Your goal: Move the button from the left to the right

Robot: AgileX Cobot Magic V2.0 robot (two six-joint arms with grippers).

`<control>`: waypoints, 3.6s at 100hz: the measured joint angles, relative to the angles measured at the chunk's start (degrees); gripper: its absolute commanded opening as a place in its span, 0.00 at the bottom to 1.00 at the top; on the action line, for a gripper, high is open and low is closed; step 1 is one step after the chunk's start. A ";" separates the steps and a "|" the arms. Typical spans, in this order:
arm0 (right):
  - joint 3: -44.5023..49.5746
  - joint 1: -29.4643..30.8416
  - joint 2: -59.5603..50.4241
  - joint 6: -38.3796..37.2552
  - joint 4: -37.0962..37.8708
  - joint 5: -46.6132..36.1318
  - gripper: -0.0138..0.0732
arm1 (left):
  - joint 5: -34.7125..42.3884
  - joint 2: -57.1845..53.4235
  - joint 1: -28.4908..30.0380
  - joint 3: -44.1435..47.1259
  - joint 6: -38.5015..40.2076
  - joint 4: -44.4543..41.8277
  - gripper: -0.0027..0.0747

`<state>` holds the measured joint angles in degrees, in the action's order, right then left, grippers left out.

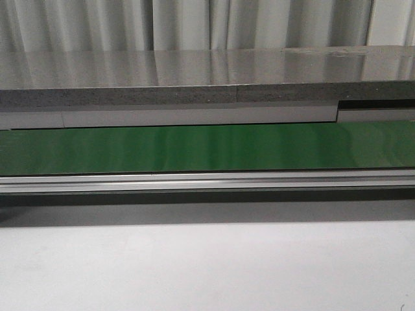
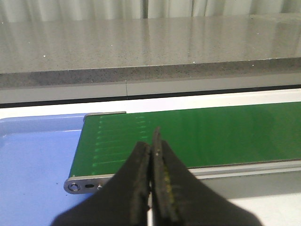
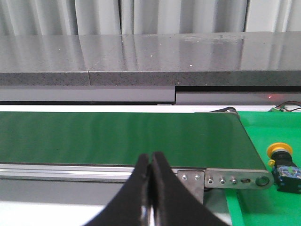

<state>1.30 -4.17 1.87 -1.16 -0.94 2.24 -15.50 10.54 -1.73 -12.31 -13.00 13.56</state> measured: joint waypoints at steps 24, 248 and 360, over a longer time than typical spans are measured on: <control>0.25 0.00 -2.28 0.00 0.00 -0.36 0.08 | 0.00 0.00 0.00 0.00 0.00 0.00 0.01; 0.25 0.00 -2.43 -0.20 0.00 -0.34 0.08 | 7.40 -10.78 0.00 12.02 19.23 -17.66 0.01; 0.25 0.00 -2.43 -0.20 0.00 -0.47 0.08 | 13.49 -10.78 0.00 12.02 19.44 -17.79 0.01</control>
<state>1.55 -4.17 -0.55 -1.37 -0.94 1.78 -2.01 -0.23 -1.73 -0.29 6.45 -4.23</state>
